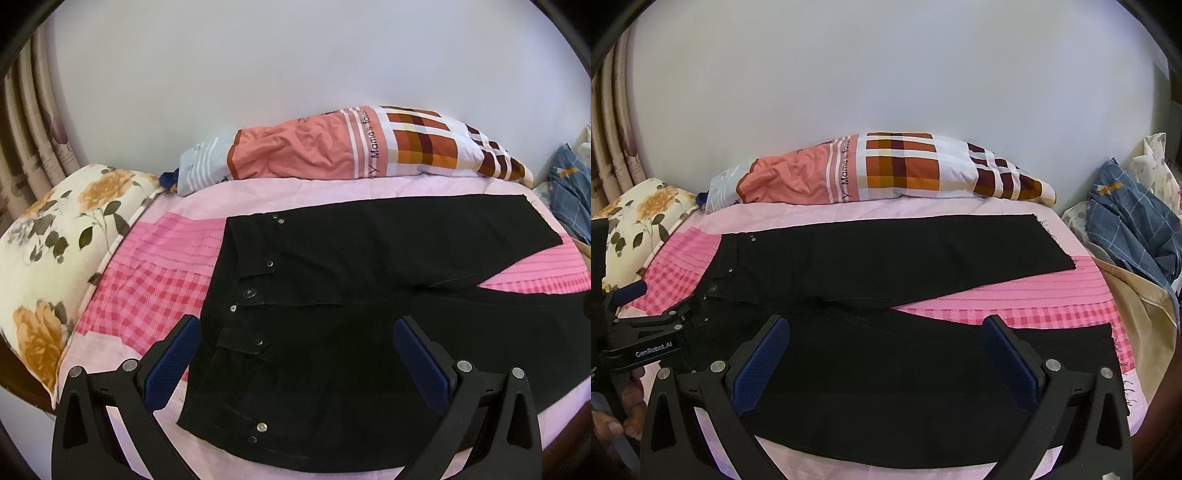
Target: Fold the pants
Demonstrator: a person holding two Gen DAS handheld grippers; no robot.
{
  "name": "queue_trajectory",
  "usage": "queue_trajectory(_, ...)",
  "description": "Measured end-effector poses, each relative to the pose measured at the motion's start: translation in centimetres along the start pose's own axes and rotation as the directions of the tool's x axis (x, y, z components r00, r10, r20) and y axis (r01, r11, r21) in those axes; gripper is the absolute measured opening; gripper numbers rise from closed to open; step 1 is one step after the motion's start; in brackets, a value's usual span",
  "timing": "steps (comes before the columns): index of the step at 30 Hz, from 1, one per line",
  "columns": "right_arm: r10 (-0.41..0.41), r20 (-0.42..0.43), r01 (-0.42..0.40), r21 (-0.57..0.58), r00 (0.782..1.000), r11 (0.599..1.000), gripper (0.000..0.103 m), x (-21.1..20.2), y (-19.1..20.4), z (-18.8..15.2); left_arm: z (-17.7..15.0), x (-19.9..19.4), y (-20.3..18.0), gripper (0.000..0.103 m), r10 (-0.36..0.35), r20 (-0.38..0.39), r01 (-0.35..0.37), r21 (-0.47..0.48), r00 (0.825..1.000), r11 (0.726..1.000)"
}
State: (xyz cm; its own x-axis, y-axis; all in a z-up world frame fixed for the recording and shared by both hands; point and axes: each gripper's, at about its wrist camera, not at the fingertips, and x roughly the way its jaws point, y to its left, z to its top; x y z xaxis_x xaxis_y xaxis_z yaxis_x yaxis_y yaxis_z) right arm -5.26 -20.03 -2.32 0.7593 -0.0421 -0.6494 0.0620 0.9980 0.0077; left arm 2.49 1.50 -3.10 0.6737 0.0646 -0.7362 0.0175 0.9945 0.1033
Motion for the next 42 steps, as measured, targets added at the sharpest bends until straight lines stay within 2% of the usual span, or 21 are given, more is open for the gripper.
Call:
queue_trajectory(11, 0.013, -0.009, -0.013, -0.023, 1.0, 1.0, 0.103, 2.0, 0.9, 1.1, 0.9, 3.3, 2.0, 0.103, -0.004, -0.019, 0.004, -0.017, 1.0, 1.0)
queue_trajectory(16, 0.019, -0.029, -0.02, -0.032, 0.999, 0.999, 0.103, 3.4, 1.5, 1.3, 2.0, 6.8, 4.4, 0.103, 0.012, -0.038, -0.013, -0.028, 0.999, 1.0)
queue_trajectory(21, 0.032, -0.062, -0.034, -0.043, 0.998, 0.998, 0.103, 5.2, 2.3, 1.7, 2.9, 10.6, 7.2, 0.103, -0.025, -0.033, 0.023, -0.062, 0.999, 0.998)
queue_trajectory(23, 0.034, -0.067, -0.037, -0.045, 0.997, 0.998, 0.103, 5.7, 2.5, 2.0, 3.7, 13.1, 8.9, 0.102, -0.089, -0.093, 0.081, -0.092, 0.992, 0.992)
queue_trajectory(25, 0.031, -0.068, -0.034, -0.048, 0.997, 0.998, 0.103, 6.1, 2.6, 2.2, 4.7, 15.9, 11.3, 0.102, -0.158, -0.162, 0.134, -0.15, 0.974, 0.98)
queue_trajectory(28, 0.032, -0.083, -0.036, -0.045, 0.996, 0.998, 0.103, 7.0, 2.5, 2.3, 6.6, 18.4, 14.3, 0.102, -0.095, -0.177, 0.067, -0.16, 0.98, 0.985)
queue_trajectory(30, 0.03, -0.101, -0.034, -0.042, 0.994, 0.999, 0.103, 7.8, 2.5, 2.2, 7.7, 20.3, 15.8, 0.102, -0.098, -0.193, 0.069, -0.154, 0.976, 0.986)
queue_trajectory(31, 0.028, -0.111, -0.033, -0.039, 0.993, 0.999, 0.103, 8.3, 2.5, 2.2, 8.3, 21.4, 16.5, 0.102, -0.124, -0.201, 0.093, -0.153, 0.972, 0.984)
queue_trajectory(33, 0.029, -0.13, -0.033, -0.03, 0.991, 0.999, 0.103, 9.1, 2.3, 2.0, 9.0, 22.6, 16.8, 0.098, -0.17, -0.189, 0.149, -0.121, 0.967, 0.981)
queue_trajectory(34, 0.035, -0.144, -0.038, -0.02, 0.989, 0.999, 0.103, 9.5, 2.3, 1.9, 9.4, 23.2, 16.5, 0.091, -0.174, -0.19, 0.159, -0.09, 0.966, 0.983)
queue_trajectory(36, 0.04, -0.156, -0.042, -0.009, 0.987, 0.999, 0.103, 10.0, 2.3, 1.8, 9.8, 25.1, 16.2, 0.088, -0.196, -0.223, 0.19, -0.05, 0.955, 0.981)
queue_trajectory(39, 0.034, -0.161, -0.037, -0.014, 0.986, 0.999, 0.103, 10.3, 2.5, 1.9, 10.2, 26.9, 15.9, 0.085, -0.19, -0.23, 0.194, -0.005, 0.954, 0.981)
queue_trajectory(40, 0.031, -0.162, -0.034, -0.017, 0.986, 0.999, 0.103, 10.4, 2.5, 1.9, 10.4, 27.4, 15.9, 0.085, -0.215, -0.227, 0.22, -0.002, 0.95, 0.976)
queue_trajectory(42, 0.027, -0.168, -0.031, -0.02, 0.985, 0.999, 0.103, 10.7, 2.6, 1.9, 10.8, 28.2, 16.0, 0.085, -0.294, -0.223, 0.293, -0.04, 0.929, 0.955)
